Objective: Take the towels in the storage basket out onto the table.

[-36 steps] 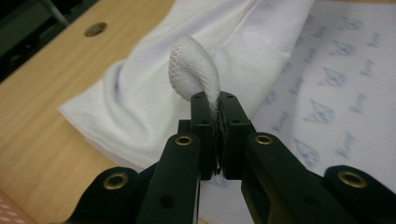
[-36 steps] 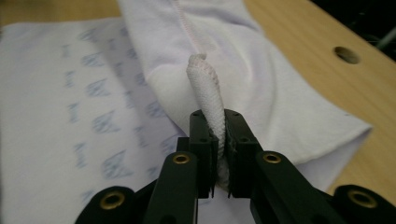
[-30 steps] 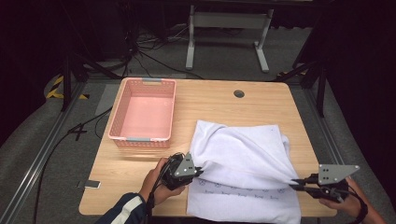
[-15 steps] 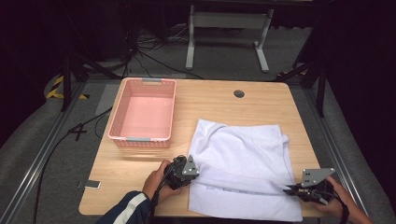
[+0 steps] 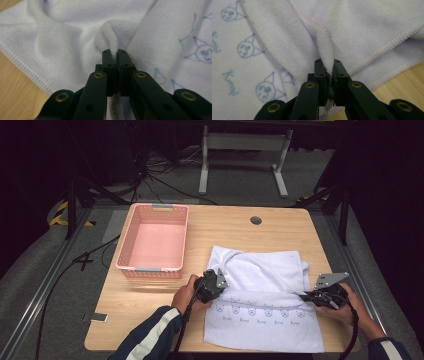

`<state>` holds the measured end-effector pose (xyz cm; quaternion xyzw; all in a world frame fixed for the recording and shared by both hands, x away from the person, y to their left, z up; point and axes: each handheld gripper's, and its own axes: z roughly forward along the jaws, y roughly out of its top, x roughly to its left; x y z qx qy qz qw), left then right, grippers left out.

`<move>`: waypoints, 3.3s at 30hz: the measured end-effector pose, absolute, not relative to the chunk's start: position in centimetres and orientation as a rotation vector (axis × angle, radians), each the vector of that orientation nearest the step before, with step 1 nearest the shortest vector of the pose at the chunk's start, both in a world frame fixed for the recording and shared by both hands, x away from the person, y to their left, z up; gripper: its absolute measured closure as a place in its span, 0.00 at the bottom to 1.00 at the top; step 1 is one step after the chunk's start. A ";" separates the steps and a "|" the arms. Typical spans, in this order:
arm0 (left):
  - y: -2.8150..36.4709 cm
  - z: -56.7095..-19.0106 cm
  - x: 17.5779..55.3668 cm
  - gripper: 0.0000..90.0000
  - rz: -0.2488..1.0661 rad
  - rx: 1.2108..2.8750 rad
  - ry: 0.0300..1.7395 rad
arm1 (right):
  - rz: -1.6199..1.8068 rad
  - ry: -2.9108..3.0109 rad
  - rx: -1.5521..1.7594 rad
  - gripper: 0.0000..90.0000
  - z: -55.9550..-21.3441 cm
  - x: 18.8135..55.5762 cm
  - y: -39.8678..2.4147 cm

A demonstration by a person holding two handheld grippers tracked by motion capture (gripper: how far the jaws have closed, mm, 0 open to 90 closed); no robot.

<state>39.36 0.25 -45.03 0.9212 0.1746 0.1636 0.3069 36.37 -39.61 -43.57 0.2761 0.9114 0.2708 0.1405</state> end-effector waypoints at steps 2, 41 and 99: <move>0.1 -43.7 40.1 0.96 0.478 2.416 0.476 | 0.797 2.577 0.799 0.94 -42.3 37.0 -39.8; 5.0 -42.4 32.8 0.45 0.188 2.201 0.407 | 1.040 2.491 0.745 0.60 -37.7 29.6 -42.4; -0.5 -45.2 36.4 0.41 0.054 2.387 0.283 | 0.845 2.431 1.384 0.46 -42.5 50.6 -40.7</move>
